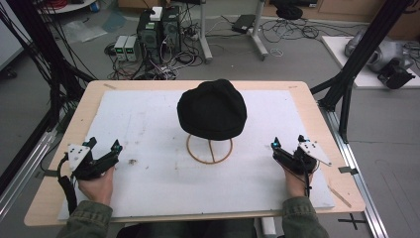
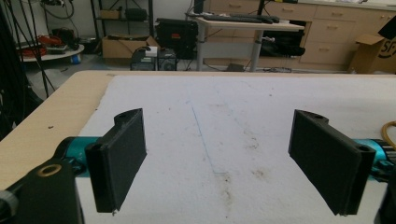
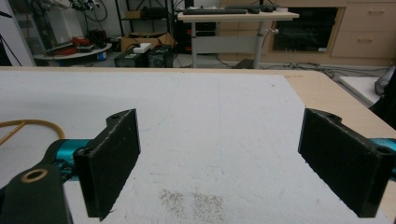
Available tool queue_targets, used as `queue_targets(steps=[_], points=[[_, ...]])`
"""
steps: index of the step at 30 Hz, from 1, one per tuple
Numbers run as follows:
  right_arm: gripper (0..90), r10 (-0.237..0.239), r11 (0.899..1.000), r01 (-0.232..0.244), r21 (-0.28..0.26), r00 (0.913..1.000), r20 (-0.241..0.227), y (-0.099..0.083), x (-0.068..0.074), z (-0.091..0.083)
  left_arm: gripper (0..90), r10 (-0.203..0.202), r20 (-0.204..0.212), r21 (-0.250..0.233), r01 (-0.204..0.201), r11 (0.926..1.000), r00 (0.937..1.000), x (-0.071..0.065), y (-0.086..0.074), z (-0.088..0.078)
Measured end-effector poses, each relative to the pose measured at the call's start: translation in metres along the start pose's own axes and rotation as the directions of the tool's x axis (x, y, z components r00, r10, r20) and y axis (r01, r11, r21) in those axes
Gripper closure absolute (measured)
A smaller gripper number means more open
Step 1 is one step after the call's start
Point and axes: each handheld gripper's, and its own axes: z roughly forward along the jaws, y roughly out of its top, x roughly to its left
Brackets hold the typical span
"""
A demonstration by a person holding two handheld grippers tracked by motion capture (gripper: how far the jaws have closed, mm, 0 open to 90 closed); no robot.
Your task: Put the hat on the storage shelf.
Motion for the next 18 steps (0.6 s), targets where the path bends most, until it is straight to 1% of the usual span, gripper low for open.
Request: queue_targets(steps=[6, 11, 16, 17, 18], points=[[12.1, -0.002, 1.0, 0.002, 0.007, 1.0, -0.001, -0.0001, -0.0013, -0.0003, 19.4, -0.002, 0.006, 0.008, 0.002, 1.0, 1.0, 0.0, -0.0001, 0.001], [12.1, 0.012, 1.0, -0.012, 0.018, 0.9999, 0.004, -0.0001, -0.0016, -0.001, 19.4, -0.005, 0.012, 0.016, 0.005, 0.9999, 0.9999, 0.0007, -0.0002, 0.0014], [12.1, 0.006, 1.0, -0.006, 0.021, 1.0, 0.003, -0.0007, -0.0024, -0.0003, 19.5, -0.012, 0.011, 0.015, 0.012, 0.9998, 0.9999, 0.0004, -0.0002, 0.0023], [12.1, 0.011, 1.0, -0.011, 0.027, 0.9999, 0.001, -0.0007, -0.002, -0.0007, 19.5, -0.011, 0.013, 0.019, 0.01, 0.9998, 0.9999, 0.0004, -0.0002, 0.0023], [12.1, 0.004, 1.0, -0.004, 0.026, 1.0, 0.003, -0.0008, -0.0025, -0.0006, 19.5, -0.011, 0.013, 0.018, 0.011, 0.9998, 0.9999, 0.0002, -0.0003, 0.0026]])
